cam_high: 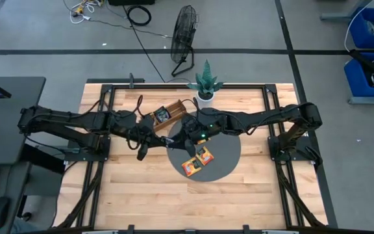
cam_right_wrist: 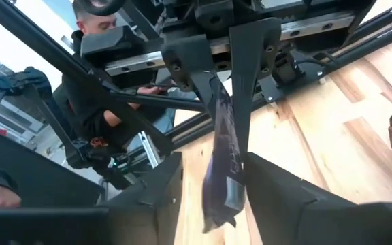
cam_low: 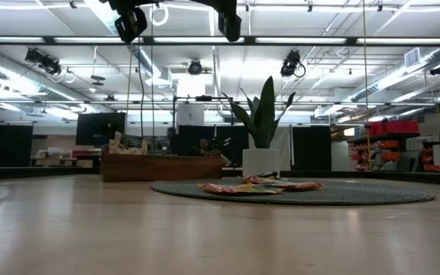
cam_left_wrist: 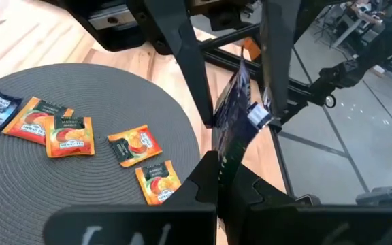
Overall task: Pick & Place Tea
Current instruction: Put the purple tea bag into the middle section of the wooden organizer
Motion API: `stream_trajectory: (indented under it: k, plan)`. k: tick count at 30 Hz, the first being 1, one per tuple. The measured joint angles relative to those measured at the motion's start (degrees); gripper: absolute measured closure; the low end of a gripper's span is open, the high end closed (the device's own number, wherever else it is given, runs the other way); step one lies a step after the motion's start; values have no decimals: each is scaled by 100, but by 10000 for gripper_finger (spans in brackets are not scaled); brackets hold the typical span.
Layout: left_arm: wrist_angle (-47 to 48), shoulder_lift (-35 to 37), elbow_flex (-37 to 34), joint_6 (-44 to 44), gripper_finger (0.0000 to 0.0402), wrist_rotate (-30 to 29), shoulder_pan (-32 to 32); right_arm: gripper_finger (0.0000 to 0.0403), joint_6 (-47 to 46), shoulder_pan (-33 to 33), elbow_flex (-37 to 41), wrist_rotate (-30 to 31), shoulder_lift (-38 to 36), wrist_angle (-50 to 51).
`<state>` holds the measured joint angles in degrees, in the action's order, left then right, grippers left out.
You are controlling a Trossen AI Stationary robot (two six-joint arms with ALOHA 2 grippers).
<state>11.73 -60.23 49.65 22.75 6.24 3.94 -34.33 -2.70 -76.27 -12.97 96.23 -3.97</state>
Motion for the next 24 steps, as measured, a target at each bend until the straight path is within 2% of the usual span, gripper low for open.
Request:
stream_trajectory:
  k: [3, 7, 9, 17, 24]
  plan:
    - [7, -22, 0, 2, 399, 2, 0, 284, 76, 0, 0, 2, 0, 35]
    - [-9, -20, 0, 16, 399, 25, 2, 366, 279, 0, 0, 12, 0, 40]
    - [-23, -20, 0, 20, 399, 26, 3, 390, 411, 0, 0, 5, 0, 46]
    - [-101, 0, -2, 40, 356, -66, -1, 397, 493, -2, 0, 236, -20, 66]
    - [-95, 353, -2, 52, 315, -180, -4, 401, 634, 2, 0, 496, -138, 90]
